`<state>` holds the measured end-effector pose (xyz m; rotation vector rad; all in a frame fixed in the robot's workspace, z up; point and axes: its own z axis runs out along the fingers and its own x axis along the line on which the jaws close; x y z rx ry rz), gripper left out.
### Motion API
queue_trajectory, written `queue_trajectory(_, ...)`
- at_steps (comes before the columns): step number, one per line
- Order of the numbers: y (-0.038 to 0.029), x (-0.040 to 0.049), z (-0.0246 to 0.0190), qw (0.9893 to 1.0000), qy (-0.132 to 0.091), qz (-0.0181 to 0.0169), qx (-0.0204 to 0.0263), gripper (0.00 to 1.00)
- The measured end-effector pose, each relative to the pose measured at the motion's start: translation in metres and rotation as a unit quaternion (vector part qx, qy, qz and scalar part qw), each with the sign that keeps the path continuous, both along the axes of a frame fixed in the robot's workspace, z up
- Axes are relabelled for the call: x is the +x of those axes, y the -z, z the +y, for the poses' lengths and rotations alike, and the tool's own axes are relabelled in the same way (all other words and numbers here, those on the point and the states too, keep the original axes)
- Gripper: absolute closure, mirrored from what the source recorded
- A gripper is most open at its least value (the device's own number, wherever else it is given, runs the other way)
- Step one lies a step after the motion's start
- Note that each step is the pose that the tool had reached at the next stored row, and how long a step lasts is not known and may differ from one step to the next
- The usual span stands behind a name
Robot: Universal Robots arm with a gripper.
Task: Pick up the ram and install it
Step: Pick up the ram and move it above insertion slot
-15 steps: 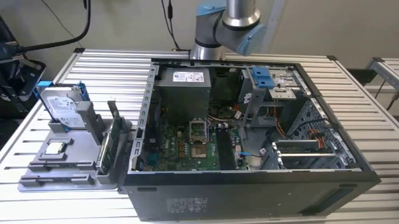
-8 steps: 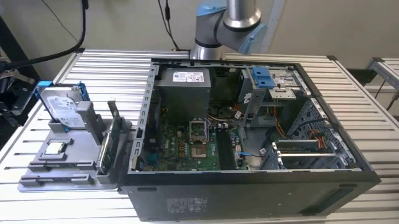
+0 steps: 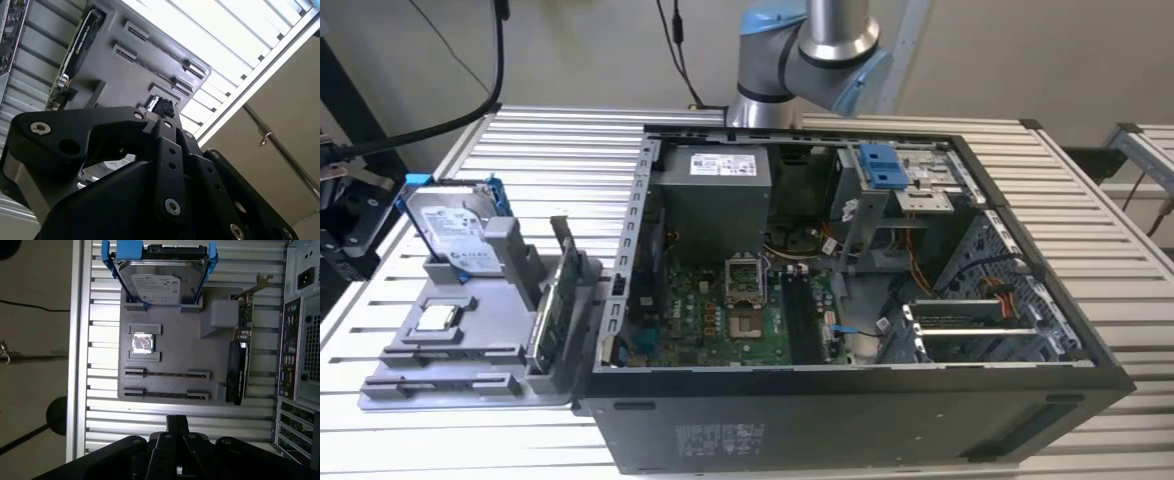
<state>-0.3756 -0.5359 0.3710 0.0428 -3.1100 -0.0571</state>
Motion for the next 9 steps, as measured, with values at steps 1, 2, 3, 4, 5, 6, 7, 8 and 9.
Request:
queue_trajectory(1,0.0000,0.0000,0.0000,1.0000,0.000,0.0000,0.0000,0.89)
queue_trajectory(2,0.0000,0.0000,0.0000,1.0000,0.000,0.0000,0.0000,0.89)
queue_trajectory(3,0.0000,0.0000,0.0000,1.0000,0.000,0.0000,0.0000,0.89)
queue_trajectory(4,0.0000,0.0000,0.0000,1.0000,0.000,0.0001,0.0000,0.89)
queue_trajectory(5,0.0000,0.0000,0.0000,1.0000,0.000,0.0001,0.0000,0.89)
queue_trajectory(6,0.0000,0.0000,0.0000,1.0000,0.000,0.0001,0.0000,0.89)
queue_trajectory(7,-0.0001,0.0000,0.0000,1.0000,0.000,0.0001,0.0000,0.89)
queue_trajectory(8,0.0000,0.0000,0.0000,1.0000,0.000,0.0001,0.0000,0.89)
queue_trajectory(9,0.0000,0.0000,0.0000,1.0000,0.000,0.0001,0.0000,0.89)
